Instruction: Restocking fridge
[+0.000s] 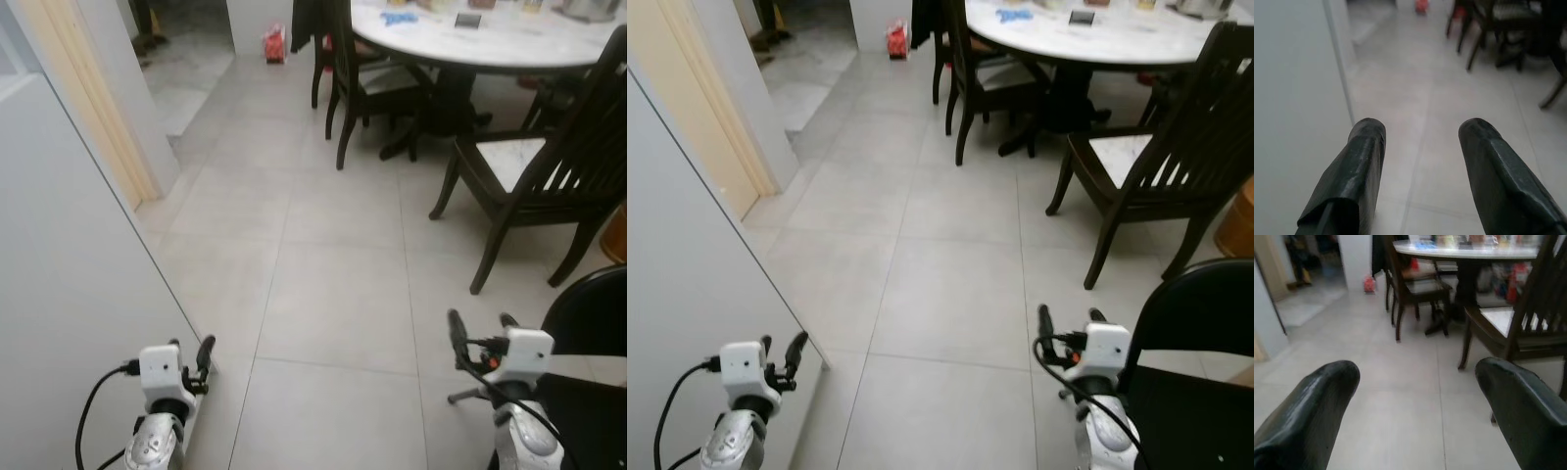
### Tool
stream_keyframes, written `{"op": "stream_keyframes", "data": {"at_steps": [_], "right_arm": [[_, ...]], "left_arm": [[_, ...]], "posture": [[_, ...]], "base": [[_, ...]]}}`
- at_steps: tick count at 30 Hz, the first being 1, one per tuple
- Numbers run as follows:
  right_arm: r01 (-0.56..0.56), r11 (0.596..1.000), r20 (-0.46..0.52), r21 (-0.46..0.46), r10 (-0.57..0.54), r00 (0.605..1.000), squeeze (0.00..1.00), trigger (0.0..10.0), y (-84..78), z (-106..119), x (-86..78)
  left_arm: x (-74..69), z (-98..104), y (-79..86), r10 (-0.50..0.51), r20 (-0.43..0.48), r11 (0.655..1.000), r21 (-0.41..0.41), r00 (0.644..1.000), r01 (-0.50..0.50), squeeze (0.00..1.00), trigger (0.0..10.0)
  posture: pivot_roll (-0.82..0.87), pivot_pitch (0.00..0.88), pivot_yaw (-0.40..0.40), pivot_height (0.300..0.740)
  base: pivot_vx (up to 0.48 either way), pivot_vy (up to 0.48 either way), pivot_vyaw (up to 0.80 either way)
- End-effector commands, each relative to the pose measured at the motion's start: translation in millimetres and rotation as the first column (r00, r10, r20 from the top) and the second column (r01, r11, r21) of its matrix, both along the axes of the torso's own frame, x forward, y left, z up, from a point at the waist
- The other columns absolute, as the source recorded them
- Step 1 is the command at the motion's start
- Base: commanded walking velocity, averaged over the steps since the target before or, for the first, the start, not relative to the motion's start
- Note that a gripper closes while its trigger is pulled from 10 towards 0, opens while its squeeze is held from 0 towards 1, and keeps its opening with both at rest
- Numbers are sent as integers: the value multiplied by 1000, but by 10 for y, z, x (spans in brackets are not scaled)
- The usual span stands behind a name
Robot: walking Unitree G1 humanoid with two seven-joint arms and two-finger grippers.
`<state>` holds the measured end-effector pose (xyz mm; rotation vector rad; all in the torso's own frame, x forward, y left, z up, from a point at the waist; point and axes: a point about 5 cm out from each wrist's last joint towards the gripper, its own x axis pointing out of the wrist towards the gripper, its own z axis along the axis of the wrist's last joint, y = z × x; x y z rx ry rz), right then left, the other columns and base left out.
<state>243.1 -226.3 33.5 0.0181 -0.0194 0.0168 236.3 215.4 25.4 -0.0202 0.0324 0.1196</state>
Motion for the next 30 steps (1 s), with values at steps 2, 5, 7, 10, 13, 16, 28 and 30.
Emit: {"op": "stream_keyframes", "data": {"at_steps": [2,5,7,10,13,16,28,30], "right_arm": [[-29,1000,27,11,28,999,0,10000,75,83,-12],[-31,999,29,17,31,999,0,10000,116,107,-68],[-16,999,-16,45,16,1000,0,10000,132,22,-152],[69,996,-172,61,-58,983,0,10000,57,-278,-181],[151,984,-325,98,-112,939,0,10000,-5,-516,-206],[149,986,-530,81,-84,844,0,10000,31,-783,-310],[105,986,-792,126,37,609,0,10000,248,-1138,-612],[112,986,-805,122,32,592,0,10000,251,-1156,-638]], "left_arm": [[-65,60,107,51,11,999,3,999,-51,0,10000],[-120,78,124,60,10,998,7,998,-60,0,10000],[-165,72,117,49,-8,999,3,999,-49,0,10000],[-137,-116,89,0,-130,1000,-3,991,0,0,10000],[-107,-333,128,10,-271,1000,12,963,-6,0,10000],[-180,-601,181,29,-468,999,-12,883,-39,0,10000],[-674,-1071,150,47,-791,998,8,609,-66,0,10000],[-643,-1064,135,45,-791,997,0,610,-73,0,10000]], "posture": [[-97,0,-1,740],[-75,0,-3,740],[-73,0,0,740],[-77,0,7,740],[-73,0,5,740],[-81,0,12,740],[-44,0,-19,740],[-37,0,-19,740]], "base": [[0,0,0],[0,0,0],[0,0,0],[0,0,0],[0,0,0],[0,0,0],[0,0,0],[0,0,0]]}}
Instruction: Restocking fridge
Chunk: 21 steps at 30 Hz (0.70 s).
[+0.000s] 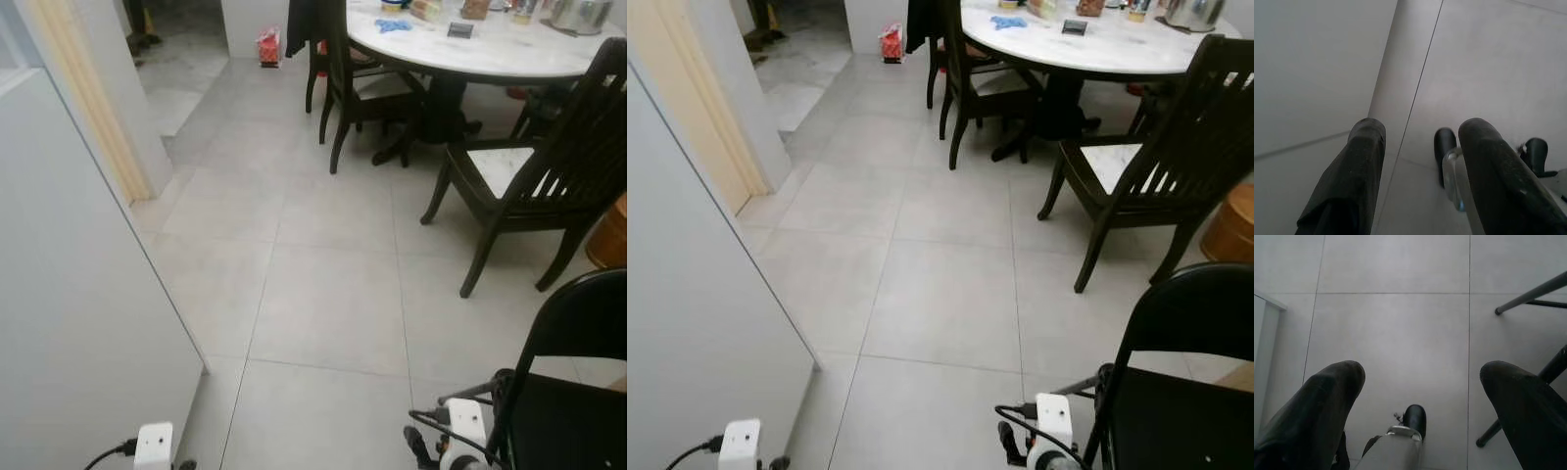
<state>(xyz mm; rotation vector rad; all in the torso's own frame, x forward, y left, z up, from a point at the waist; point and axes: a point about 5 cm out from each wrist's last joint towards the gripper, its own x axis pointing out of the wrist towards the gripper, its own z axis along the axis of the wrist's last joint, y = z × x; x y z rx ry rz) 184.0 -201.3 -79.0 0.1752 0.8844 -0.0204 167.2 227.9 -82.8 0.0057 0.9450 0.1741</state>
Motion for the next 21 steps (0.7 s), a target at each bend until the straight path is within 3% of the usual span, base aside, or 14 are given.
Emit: {"op": "stream_keyframes", "data": {"at_steps": [1,8,12,21], "right_arm": [[19,1000,-49,-2,-19,999,0,10000,5,-50,-82],[24,1000,-75,-1,-24,997,0,10000,35,-99,-177],[74,997,-99,-24,-76,992,0,10000,21,-122,-221],[104,995,-140,0,-103,985,0,10000,128,-179,-313]], "left_arm": [[53,16,-4,0,-6,1000,4,1000,0,0,10000],[95,33,-23,3,17,1000,-4,1000,-3,0,10000],[263,100,-134,-62,83,997,-42,995,66,0,10000],[410,158,-192,-134,71,990,-25,988,136,0,10000]], "posture": [[-36,0,-17,740],[-44,0,-19,740],[-57,0,1,740],[-66,0,33,740]], "base": [[0,0,0],[0,0,0],[0,0,0],[0,0,0]]}}
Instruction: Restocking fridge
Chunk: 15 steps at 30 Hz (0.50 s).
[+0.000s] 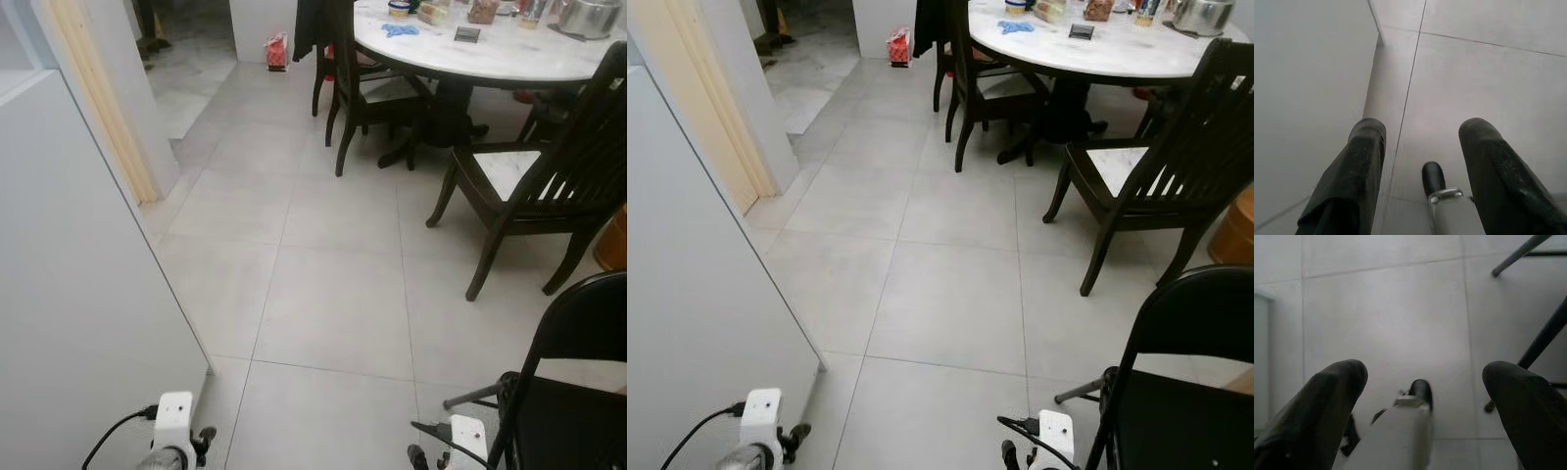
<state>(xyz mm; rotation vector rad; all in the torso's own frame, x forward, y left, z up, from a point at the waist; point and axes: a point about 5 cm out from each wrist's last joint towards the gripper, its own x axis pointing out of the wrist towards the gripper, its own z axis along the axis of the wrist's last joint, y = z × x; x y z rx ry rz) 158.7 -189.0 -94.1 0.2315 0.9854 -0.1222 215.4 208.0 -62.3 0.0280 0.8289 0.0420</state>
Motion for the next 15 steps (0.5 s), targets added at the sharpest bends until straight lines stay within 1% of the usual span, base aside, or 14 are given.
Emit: {"op": "stream_keyframes", "data": {"at_steps": [1,2,4,6,7,8,10,15], "right_arm": [[-20,1000,-47,-6,20,999,0,10000,24,-43,-91],[-23,1000,-49,-7,22,999,0,10000,27,-45,-93],[6,1000,-50,6,-6,999,0,10000,37,-55,-118],[15,1000,-49,10,-15,999,0,10000,40,-57,-122],[11,1000,-49,11,-11,999,0,10000,37,-51,-106],[2,1000,-32,8,-2,999,0,10000,-8,-9,-8],[-5,1000,-22,2,5,1000,0,10000,-43,20,53],[-43,999,-41,-12,43,998,0,10000,-86,40,93]], "left_arm": [[-66,-44,8,-17,-46,1000,4,999,17,0,10000],[-64,-43,8,-18,-45,1000,4,999,18,0,10000],[-106,-67,23,30,-58,1000,-3,998,-30,0,10000],[-122,-76,25,43,-62,999,-8,997,-44,0,10000],[-146,-89,27,53,-67,998,-10,996,-54,0,10000],[-173,-104,28,67,-76,998,-13,995,-69,0,10000],[-192,-115,26,84,-80,996,-18,993,-85,0,10000],[-233,-139,20,110,-93,993,-30,990,-113,0,10000]], "posture": [[-66,0,33,740],[-66,0,33,740],[-43,0,17,740],[-43,0,17,740],[-39,0,5,740],[-35,0,-4,740],[-27,0,-13,740],[-30,0,-22,740]], "base": [[0,0,0],[0,0,0],[0,0,0],[0,0,0],[0,0,0],[0,0,0],[0,0,0],[0,0,0]]}}
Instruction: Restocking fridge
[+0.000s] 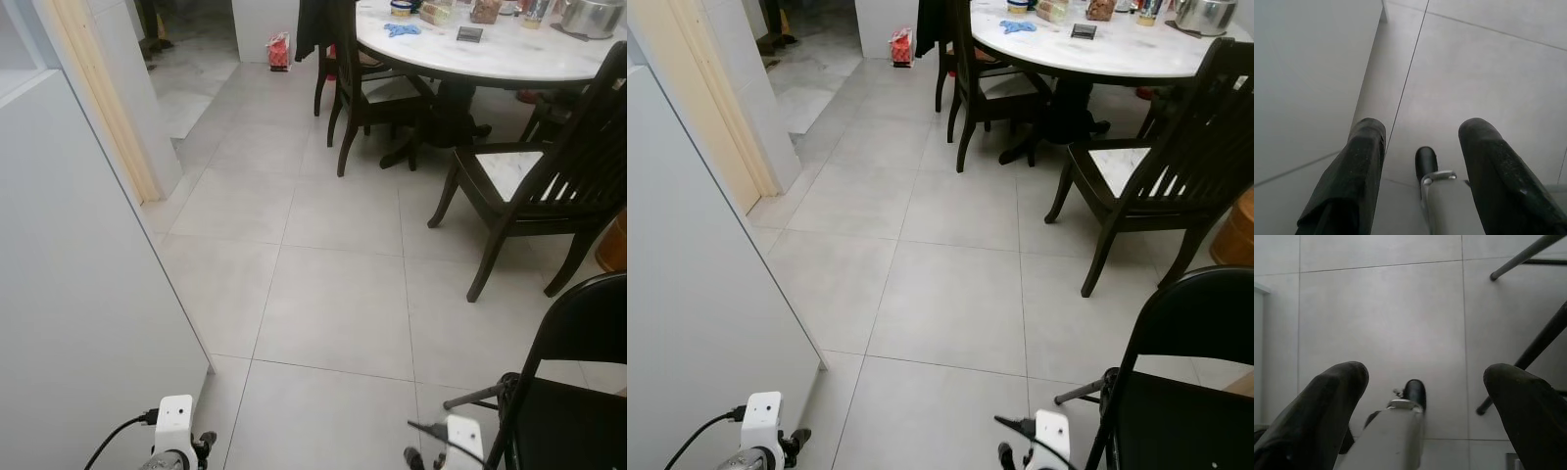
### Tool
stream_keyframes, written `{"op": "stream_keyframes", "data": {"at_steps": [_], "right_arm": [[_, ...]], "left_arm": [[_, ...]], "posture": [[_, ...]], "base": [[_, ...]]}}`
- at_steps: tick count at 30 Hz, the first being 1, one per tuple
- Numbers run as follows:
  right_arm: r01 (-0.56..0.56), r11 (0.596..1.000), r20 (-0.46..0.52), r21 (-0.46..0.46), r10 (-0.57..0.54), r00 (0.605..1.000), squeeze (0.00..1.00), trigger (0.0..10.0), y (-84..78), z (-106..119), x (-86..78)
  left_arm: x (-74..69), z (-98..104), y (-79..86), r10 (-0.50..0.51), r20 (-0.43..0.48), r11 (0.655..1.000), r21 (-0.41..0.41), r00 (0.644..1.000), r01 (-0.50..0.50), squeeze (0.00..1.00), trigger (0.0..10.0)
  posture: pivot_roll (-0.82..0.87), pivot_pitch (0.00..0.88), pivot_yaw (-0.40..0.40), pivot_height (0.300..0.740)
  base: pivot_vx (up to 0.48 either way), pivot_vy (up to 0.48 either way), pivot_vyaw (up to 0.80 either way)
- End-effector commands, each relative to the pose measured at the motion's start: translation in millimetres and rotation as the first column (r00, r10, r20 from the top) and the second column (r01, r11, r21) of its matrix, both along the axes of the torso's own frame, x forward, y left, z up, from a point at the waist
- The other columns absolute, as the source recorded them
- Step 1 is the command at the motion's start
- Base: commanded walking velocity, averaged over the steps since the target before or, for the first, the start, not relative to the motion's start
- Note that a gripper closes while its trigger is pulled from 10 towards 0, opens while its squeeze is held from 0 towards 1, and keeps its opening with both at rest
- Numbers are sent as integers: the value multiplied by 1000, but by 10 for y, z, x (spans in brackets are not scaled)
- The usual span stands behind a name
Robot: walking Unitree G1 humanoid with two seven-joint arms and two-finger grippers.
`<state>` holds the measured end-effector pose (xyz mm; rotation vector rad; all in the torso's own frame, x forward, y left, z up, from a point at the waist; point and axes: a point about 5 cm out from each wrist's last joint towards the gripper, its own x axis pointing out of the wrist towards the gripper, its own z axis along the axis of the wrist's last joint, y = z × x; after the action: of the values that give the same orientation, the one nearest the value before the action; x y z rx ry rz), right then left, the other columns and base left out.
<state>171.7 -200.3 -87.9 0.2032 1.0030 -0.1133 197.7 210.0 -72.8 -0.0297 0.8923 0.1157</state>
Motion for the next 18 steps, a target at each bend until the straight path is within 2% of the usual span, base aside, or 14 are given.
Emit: {"op": "stream_keyframes", "data": {"at_steps": [1,5,18], "right_arm": [[-4,1000,-15,8,4,1000,0,10000,10,-10,-16],[37,999,-2,14,-37,999,0,10000,-21,9,17],[21,1000,-6,12,-21,1000,0,10000,-22,15,31]], "left_arm": [[-59,-37,-2,23,-31,1000,-12,999,-24,0,10000],[-42,-29,1,13,-36,1000,-4,999,-13,0,10000],[-58,-33,33,42,-47,999,8,998,-41,0,10000]], "posture": [[-29,0,-24,740],[-32,0,-21,740],[-25,0,-14,740]], "base": [[0,0,0],[0,0,0],[0,0,0]]}}
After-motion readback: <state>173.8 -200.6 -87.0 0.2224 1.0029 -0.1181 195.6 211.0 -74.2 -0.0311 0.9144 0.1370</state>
